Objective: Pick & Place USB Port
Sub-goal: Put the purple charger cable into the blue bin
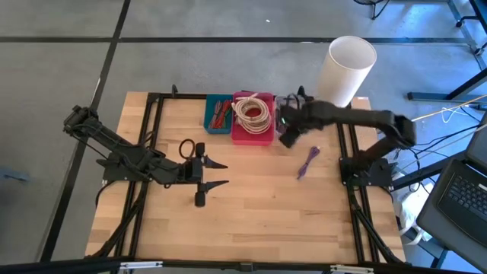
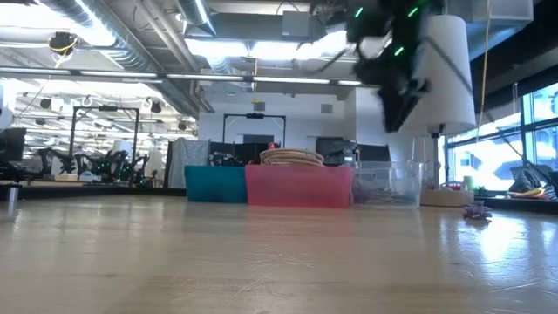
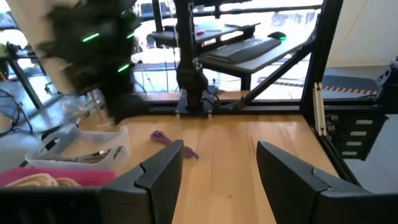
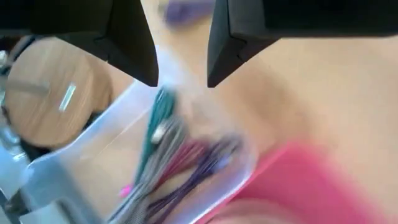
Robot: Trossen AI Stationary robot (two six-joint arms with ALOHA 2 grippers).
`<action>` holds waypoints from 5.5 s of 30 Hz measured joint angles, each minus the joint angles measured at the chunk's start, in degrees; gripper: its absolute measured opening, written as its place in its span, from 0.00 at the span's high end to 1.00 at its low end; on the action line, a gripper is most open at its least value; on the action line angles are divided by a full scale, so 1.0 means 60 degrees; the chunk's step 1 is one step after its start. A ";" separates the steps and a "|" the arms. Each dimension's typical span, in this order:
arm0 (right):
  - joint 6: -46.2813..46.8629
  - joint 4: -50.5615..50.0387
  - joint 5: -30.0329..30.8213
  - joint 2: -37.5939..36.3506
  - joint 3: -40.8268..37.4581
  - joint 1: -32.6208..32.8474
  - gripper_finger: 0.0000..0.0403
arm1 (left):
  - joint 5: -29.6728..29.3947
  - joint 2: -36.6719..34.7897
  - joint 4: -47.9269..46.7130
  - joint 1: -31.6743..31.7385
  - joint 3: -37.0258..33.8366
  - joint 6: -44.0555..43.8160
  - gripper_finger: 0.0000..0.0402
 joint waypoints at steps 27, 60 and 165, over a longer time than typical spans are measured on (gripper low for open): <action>-0.4774 0.0381 -0.3128 -0.2271 -0.4085 0.2774 0.78 | -0.0022 0.0000 0.0657 0.0018 0.0000 0.0041 0.51; -0.9081 0.2157 -0.1961 0.0869 -0.4608 0.2730 0.66 | -0.0455 0.0000 0.1343 0.0018 0.0000 0.0356 0.51; -0.5392 1.2831 -0.2249 -0.2354 -0.3031 0.4843 0.84 | 0.5709 0.3330 0.5651 0.3333 0.0036 0.0449 0.97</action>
